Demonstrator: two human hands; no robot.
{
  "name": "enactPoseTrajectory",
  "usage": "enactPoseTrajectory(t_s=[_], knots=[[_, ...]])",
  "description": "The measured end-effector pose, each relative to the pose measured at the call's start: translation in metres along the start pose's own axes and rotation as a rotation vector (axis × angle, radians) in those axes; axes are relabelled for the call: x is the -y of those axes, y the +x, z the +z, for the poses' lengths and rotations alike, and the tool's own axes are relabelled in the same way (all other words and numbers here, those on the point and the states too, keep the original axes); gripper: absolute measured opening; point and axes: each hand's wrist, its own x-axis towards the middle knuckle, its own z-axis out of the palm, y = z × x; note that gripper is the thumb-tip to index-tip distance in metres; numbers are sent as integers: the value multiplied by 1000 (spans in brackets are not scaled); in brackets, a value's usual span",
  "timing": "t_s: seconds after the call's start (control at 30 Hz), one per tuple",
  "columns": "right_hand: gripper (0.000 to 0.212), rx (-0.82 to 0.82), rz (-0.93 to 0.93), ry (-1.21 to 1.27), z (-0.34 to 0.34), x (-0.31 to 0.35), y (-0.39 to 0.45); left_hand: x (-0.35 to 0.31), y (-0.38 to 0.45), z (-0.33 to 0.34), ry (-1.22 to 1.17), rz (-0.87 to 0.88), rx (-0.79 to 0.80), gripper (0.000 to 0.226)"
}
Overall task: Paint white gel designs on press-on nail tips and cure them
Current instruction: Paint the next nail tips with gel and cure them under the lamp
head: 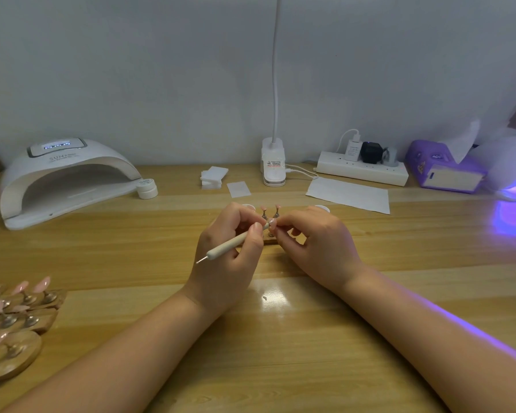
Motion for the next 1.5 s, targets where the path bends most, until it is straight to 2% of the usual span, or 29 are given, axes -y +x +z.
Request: enactPoseTrajectory(t_s=[0.8,0.93,1.07,1.2,1.33,1.5], knots=[[7,-2,-20,-15,0,-1,1,1,-1,-1,25,-19,25,12],[8,-3,-18,-16,1,-2,1,1,-1,-1,-5,-18,0,9],[6,-29,-8,8,1,-1,1,-2,0,-1,-44,-4,-51,19],[6,-35,30,47,1,-2,1,-3,1,-1,-42,37,-83,19],[5,-38,32,55,1,-2,1,-2,0,-1,-60,19,-57,23],[5,-46,35,59,0,-1,1,-3,-1,-1,-58,6,-16,13]])
